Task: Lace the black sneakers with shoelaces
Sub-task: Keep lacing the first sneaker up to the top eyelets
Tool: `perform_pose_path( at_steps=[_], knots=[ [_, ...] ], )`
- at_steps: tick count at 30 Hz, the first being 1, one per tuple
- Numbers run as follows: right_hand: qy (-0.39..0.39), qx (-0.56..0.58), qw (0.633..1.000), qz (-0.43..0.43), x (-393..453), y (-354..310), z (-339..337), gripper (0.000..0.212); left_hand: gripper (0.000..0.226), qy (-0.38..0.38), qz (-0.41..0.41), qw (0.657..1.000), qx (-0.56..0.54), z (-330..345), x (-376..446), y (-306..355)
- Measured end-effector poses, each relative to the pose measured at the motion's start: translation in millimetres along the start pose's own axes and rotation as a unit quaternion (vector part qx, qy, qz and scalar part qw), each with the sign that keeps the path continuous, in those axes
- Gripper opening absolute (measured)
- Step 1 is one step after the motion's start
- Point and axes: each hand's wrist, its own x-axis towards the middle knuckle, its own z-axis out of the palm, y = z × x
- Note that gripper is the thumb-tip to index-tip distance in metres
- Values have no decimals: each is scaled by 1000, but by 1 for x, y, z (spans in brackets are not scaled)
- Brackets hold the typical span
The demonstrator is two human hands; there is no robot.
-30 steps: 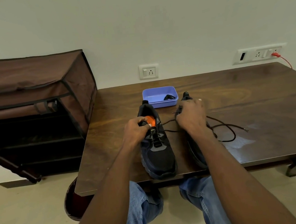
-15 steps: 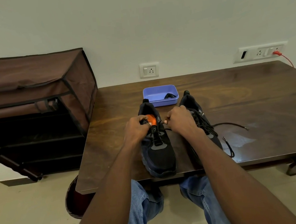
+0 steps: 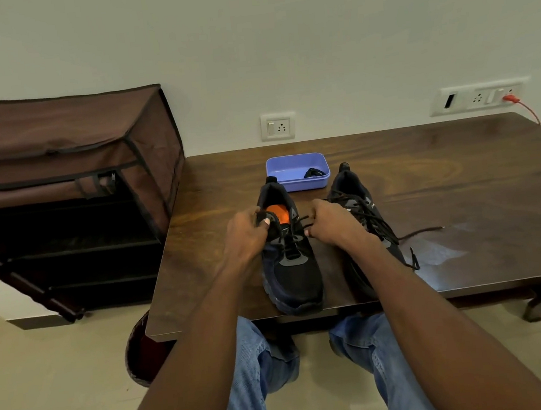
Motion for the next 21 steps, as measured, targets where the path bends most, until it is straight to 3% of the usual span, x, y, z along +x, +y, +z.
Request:
perform_pose_path(
  at_steps=[2, 3, 6, 7, 10, 13, 14, 16, 19, 21],
  knots=[
    [-6, 14, 1000, 0, -2, -1, -2, 9, 15, 5, -6, 1000, 14, -2, -4, -1],
    [-27, 9, 1000, -1, -2, -1, -1, 12, 17, 5, -3, 1000, 25, -2, -3, -3],
    [-76, -52, 996, -12, -2, -2, 5, 47, 19, -8, -2, 999, 37, 0, -3, -2],
    [-76, -63, 995, -15, -2, -3, 6, 50, 19, -9, -3, 999, 41, -1, -3, -2],
    [-57, -92, 994, -10, 1, -3, 5, 25, 19, -18, -10, 999, 47, -2, -3, -2],
    [-87, -113, 990, 26, -6, -5, -9, 33, 21, -13, -29, 999, 40, -2, -3, -1],
    [-109, -69, 991, 23, -11, -5, -17, 31, 21, -16, -47, 999, 22, -3, -2, 1],
    [-167, 130, 977, 5, -23, -6, -33, 25, 16, -59, -108, 991, -61, -7, -3, 6],
    [-212, 428, 876, -61, -39, -11, -47, 20, 15, -200, -167, 939, -225, -15, -6, 14],
    [-193, 502, 838, -89, -40, -15, -46, 16, 25, -289, -163, 884, -330, -18, -7, 15]
  ],
)
